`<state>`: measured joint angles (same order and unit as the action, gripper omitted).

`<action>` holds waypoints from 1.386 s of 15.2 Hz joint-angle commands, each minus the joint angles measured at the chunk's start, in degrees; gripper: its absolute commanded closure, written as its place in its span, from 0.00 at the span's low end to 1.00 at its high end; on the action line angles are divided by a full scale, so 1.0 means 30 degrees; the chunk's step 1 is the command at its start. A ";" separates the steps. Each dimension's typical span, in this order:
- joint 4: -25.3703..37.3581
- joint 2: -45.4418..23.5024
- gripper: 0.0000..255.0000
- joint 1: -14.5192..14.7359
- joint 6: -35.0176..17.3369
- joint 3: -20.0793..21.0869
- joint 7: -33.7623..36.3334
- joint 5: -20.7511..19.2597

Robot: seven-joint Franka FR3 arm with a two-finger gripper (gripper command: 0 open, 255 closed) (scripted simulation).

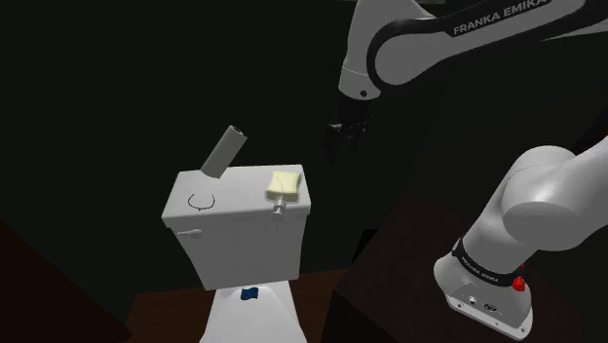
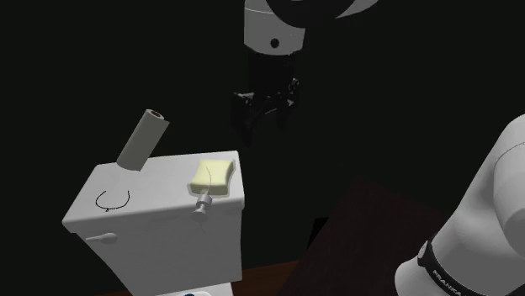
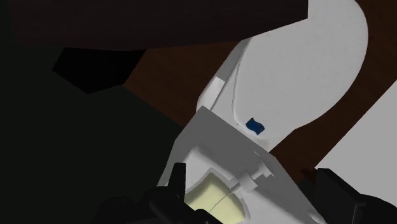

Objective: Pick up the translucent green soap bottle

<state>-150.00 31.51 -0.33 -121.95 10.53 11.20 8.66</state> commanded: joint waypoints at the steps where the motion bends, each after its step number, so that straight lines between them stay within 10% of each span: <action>1: -0.0343 -0.1164 0.00 -0.0042 -0.1888 0.0485 0.0766 0.0222; 9: -0.0076 -0.7209 0.00 -0.0799 -0.8827 0.2218 0.4160 -0.0364; 14: 0.1248 -1.1629 0.00 -0.1320 -1.2469 0.2636 0.7887 -0.3279; 21: 0.4581 -1.7543 0.00 0.1207 -1.5833 -0.0498 1.3784 -0.8195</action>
<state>-137.55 -18.63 2.04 -167.76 10.79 50.52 -14.35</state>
